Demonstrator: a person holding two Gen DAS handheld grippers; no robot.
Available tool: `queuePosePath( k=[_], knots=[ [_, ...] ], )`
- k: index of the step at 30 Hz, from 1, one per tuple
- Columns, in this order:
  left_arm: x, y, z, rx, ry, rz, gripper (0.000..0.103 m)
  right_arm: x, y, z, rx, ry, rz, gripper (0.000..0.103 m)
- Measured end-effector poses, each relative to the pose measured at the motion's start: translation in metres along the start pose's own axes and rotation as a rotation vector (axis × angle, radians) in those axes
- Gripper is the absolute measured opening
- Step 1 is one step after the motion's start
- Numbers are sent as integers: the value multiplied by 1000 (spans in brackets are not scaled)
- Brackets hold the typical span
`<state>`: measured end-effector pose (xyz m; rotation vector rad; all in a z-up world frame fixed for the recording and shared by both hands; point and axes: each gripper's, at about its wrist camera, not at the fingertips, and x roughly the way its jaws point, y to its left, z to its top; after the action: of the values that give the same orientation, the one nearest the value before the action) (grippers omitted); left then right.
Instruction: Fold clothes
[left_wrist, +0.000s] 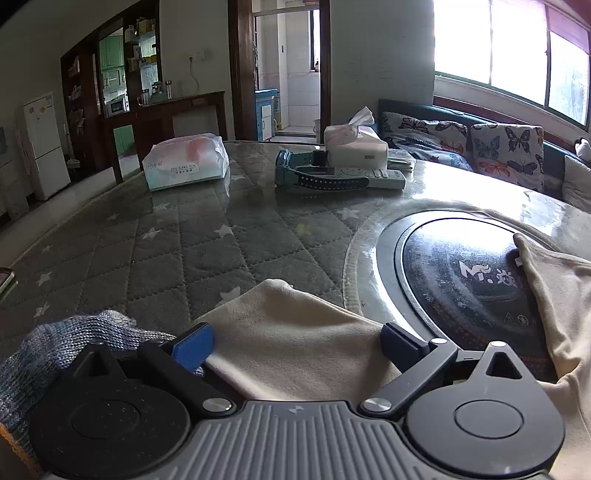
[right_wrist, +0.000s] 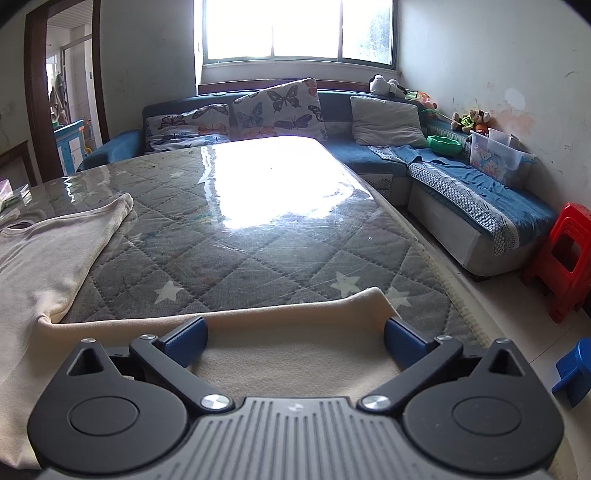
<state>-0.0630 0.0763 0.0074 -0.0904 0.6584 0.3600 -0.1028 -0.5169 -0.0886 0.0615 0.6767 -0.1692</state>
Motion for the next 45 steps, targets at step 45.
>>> queuePosePath(
  k=[45],
  knots=[
    [-102,-30,-55,249,-116,-138,103,0,1,0,3,1,2,103]
  ],
)
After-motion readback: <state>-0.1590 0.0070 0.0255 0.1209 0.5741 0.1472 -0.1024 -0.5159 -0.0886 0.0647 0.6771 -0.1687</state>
